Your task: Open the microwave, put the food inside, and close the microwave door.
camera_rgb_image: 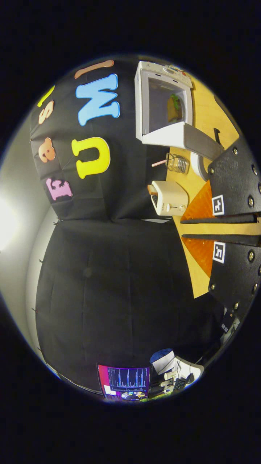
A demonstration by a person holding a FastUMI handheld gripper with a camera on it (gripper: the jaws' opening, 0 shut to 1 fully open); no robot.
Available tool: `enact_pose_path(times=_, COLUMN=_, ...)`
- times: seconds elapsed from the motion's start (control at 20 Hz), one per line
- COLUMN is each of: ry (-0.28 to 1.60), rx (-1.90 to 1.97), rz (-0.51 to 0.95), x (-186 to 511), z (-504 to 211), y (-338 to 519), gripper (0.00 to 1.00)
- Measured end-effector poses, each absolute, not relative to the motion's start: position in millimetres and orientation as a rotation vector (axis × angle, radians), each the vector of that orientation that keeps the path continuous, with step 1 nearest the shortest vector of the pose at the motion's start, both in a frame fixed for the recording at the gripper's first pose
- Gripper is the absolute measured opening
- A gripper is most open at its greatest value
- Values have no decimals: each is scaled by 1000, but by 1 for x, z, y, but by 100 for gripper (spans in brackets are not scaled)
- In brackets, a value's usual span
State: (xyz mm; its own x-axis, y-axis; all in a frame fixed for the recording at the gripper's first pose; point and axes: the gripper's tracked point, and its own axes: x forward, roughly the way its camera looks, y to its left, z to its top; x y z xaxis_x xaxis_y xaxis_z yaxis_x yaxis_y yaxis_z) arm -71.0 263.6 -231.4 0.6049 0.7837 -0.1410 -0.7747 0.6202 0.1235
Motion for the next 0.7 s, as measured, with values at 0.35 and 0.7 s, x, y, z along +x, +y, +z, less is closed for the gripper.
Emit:
enact_pose_path(times=0.35, ry=190, rx=-46, rz=778, x=-42, z=-284, y=248, gripper=2)
enact_pose_path(times=0.7, ry=212, rx=-24, rz=699, x=-27, z=-287, y=202, gripper=1)
